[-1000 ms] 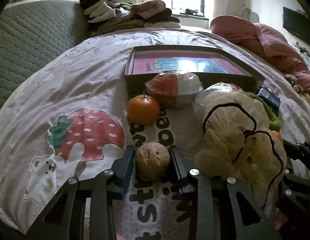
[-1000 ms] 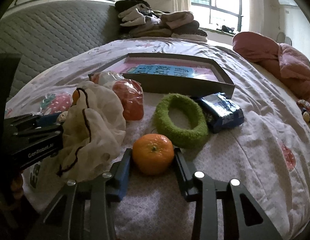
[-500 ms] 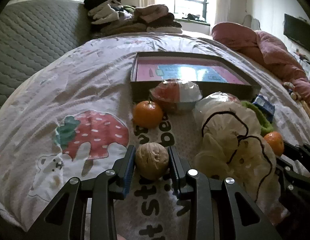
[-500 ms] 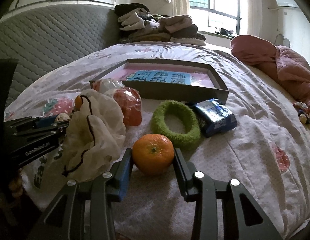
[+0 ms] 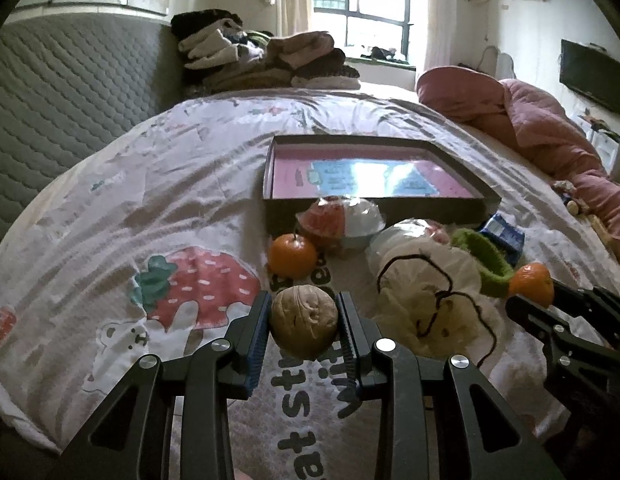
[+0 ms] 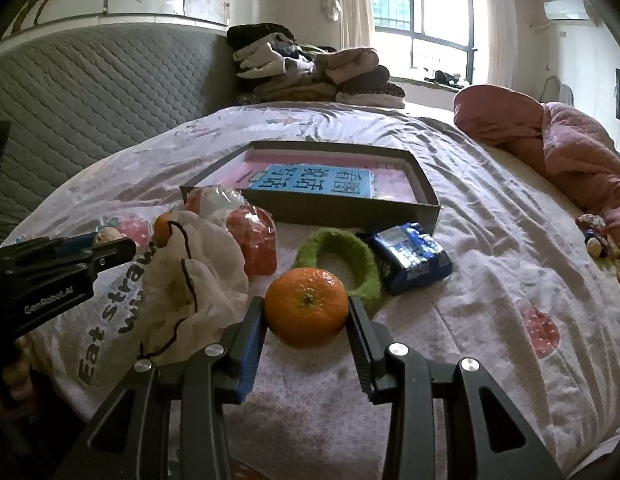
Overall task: Organize objects
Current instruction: 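Close the left tool on the walnut while the right tool closes on the orange, then lift and carry the walnut and orange in both tools over the book tray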
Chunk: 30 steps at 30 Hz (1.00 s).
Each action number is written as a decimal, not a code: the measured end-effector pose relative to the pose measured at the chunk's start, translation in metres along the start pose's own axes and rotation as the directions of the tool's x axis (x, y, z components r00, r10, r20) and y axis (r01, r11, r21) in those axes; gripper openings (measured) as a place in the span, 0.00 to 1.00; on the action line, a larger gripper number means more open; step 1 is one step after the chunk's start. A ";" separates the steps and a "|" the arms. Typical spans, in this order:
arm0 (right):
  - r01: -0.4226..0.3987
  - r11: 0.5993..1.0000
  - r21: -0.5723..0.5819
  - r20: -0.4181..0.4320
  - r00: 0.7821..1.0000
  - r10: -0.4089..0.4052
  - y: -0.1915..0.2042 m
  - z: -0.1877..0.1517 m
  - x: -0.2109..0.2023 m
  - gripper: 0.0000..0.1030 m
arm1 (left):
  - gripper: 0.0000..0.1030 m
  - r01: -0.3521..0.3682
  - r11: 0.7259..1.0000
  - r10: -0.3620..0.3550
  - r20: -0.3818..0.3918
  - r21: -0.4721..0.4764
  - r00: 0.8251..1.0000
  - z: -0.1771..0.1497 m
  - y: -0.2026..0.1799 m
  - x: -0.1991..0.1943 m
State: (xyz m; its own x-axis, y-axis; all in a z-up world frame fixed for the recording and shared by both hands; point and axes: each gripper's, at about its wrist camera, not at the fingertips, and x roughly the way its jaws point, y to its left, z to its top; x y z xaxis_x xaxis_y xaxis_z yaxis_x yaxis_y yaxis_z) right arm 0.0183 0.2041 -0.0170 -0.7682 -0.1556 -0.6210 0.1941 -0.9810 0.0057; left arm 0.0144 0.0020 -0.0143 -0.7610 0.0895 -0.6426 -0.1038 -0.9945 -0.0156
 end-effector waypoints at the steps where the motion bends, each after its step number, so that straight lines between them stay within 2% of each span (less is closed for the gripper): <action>1: 0.002 1.000 -0.001 0.004 1.000 -0.002 0.000 0.001 -0.001 0.39 | 0.32 -0.001 1.000 0.001 0.004 0.003 1.000 0.001 -0.001 -0.001; 14: 0.025 1.000 -0.016 0.066 0.998 -0.024 -0.004 0.014 -0.016 0.39 | 0.32 -0.024 1.000 0.024 0.046 0.009 0.999 0.015 -0.009 -0.017; 30: 0.043 0.999 -0.017 0.126 0.991 -0.041 -0.021 0.048 -0.012 0.39 | 0.32 -0.031 0.999 0.029 0.085 0.029 0.996 0.047 -0.017 -0.006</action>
State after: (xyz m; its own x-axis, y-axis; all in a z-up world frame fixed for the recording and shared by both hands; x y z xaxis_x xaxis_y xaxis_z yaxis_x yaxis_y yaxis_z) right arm -0.0060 0.2207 0.0276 -0.8460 -0.1288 -0.5173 0.1711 -0.9846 -0.0348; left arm -0.0091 0.0213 0.0256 -0.8151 0.0654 -0.5756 -0.0987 -0.9948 0.0268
